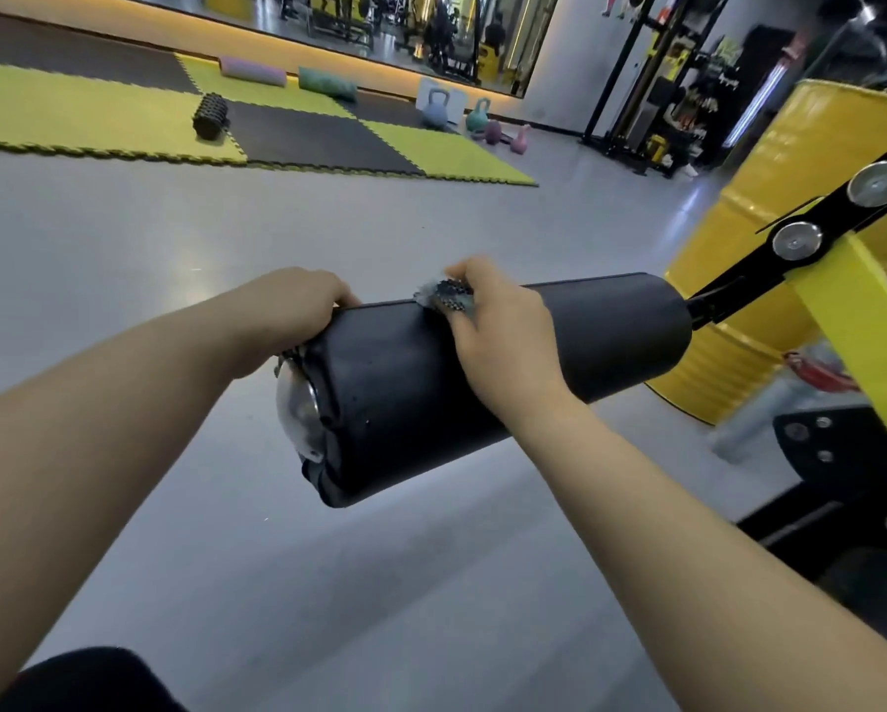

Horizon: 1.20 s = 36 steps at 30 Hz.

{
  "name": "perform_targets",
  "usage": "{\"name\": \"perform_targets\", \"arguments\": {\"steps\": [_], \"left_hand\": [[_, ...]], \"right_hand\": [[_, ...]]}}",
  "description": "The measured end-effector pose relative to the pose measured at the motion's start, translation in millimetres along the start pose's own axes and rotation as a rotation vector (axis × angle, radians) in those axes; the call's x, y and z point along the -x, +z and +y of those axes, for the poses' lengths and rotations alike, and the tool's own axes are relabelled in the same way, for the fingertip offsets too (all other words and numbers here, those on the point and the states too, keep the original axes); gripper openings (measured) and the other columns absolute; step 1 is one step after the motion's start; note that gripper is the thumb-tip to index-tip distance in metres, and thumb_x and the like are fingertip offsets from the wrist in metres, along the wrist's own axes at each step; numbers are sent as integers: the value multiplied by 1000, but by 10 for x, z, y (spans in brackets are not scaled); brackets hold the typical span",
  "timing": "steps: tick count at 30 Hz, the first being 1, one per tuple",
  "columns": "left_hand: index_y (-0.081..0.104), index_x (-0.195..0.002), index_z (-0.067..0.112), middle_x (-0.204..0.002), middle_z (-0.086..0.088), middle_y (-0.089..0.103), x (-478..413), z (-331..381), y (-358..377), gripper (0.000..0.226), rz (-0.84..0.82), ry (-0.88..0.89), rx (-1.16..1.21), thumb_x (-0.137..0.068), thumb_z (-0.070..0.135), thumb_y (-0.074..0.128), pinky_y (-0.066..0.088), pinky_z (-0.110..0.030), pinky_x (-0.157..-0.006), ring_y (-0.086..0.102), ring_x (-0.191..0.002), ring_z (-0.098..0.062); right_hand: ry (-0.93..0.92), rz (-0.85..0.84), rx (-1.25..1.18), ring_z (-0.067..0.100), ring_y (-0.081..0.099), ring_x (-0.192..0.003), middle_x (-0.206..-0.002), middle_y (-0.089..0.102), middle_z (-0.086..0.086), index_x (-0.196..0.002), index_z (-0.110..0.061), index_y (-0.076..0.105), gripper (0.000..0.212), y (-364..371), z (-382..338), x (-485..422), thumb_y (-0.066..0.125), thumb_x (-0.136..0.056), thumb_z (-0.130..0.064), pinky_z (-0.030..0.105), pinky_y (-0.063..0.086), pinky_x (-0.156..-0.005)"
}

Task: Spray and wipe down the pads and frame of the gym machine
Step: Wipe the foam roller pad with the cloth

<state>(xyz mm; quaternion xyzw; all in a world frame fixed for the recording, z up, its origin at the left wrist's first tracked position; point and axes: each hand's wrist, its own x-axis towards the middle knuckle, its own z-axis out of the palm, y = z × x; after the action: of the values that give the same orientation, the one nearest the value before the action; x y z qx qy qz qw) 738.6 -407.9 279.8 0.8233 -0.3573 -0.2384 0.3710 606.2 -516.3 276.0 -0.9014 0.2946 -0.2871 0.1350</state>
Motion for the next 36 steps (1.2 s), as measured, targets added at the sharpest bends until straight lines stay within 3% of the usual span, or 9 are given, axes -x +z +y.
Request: {"name": "perform_targets", "arguments": {"steps": [7,10,14,19,22,24,29,34,36], "left_hand": [[70,-94,7,-103,-21,66,17,-31,21,35,0,52,7,-91,2,36,51,-47,-88,61,-97,-37],[73,-96,12,-105,-21,67,2,-49,18,44,-19,59,-41,-87,-1,32,51,-56,-88,62,-100,-40],[70,-101,4,-112,-24,63,-23,-80,39,41,16,45,5,-88,-2,32,49,-55,-90,59,-104,-42],[66,-102,0,-97,-20,64,-19,-72,45,26,42,9,101,-92,2,42,51,-46,-80,60,-88,-35],[68,-105,8,-104,-21,65,-1,-81,35,35,10,26,121,-92,3,36,53,-47,-84,62,-96,-38],[70,-103,8,-106,-21,65,-13,-98,36,39,10,15,110,-90,2,34,52,-48,-86,62,-99,-39],[68,-101,2,-109,-22,63,-61,-130,40,37,10,17,96,-89,4,33,44,-37,-73,59,-91,-36],[67,-100,-1,-101,-26,64,-65,-129,38,36,2,39,86,-90,9,34,39,-33,-67,51,-72,-29],[69,-99,0,-106,-27,64,-58,-136,40,37,-4,50,102,-90,7,34,41,-35,-72,56,-80,-33]], "right_hand": [[-674,145,-40,28,61,-109,-112,68,11,-96,-2,70,32,231,70,306,45,-81,11,40,43,-100],[-456,229,66,27,58,-114,-116,66,11,-103,-1,68,35,50,720,163,42,-83,11,47,41,-103],[8,294,6,25,61,-106,-109,68,3,-109,-11,66,33,-50,660,83,48,-84,3,23,41,-93],[-626,256,-118,29,65,-101,-105,70,12,-98,-1,70,33,425,-297,481,38,-88,1,36,48,-91],[-906,204,-4,32,60,-112,-115,65,16,-101,0,68,26,378,24,461,44,-93,3,46,47,-96],[-866,252,74,30,58,-115,-119,63,14,-106,-6,61,27,276,440,351,50,-88,10,47,46,-98],[-373,330,-114,29,55,-119,-118,60,5,-107,-7,63,36,151,538,315,42,-83,10,41,35,-108],[-1085,126,-1,31,58,-112,-111,67,15,-94,-1,70,20,464,-159,650,52,-89,3,40,42,-100],[-1183,104,71,31,56,-118,-119,64,12,-99,-3,68,21,433,41,584,50,-89,0,45,43,-101]]}}
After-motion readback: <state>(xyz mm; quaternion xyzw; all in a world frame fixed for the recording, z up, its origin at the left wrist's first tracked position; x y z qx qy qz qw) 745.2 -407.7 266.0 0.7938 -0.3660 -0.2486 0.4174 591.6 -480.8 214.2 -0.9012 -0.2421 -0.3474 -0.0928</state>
